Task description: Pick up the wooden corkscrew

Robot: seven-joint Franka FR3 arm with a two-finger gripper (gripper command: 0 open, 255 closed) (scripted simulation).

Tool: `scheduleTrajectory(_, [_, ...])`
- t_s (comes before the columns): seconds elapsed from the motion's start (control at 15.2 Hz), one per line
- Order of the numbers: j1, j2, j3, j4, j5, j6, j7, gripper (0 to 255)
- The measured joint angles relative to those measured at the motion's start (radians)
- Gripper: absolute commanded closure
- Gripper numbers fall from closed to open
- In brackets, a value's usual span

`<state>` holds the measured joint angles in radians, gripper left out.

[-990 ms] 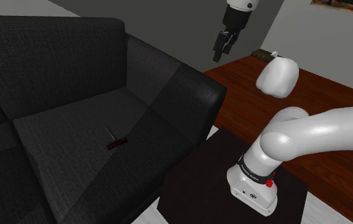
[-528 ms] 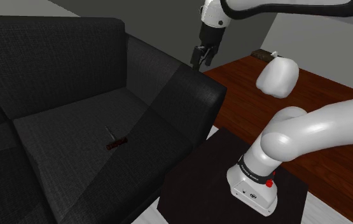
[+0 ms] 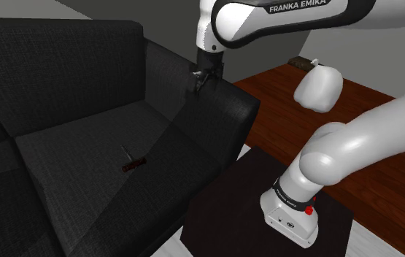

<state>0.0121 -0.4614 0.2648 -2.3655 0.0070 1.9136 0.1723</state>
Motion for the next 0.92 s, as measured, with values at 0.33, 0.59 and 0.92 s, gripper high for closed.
scheduleTrajectory(0.33, [0.001, 0.161, 0.069, 0.034, -0.011, 0.104, 0.112, 0])
scheduleTrajectory(0.59, [0.004, 0.317, 0.122, 0.103, -0.047, 0.167, 0.218, 0])
scheduleTrajectory(0.92, [0.022, 0.529, 0.158, 0.218, -0.126, 0.226, 0.35, 0])
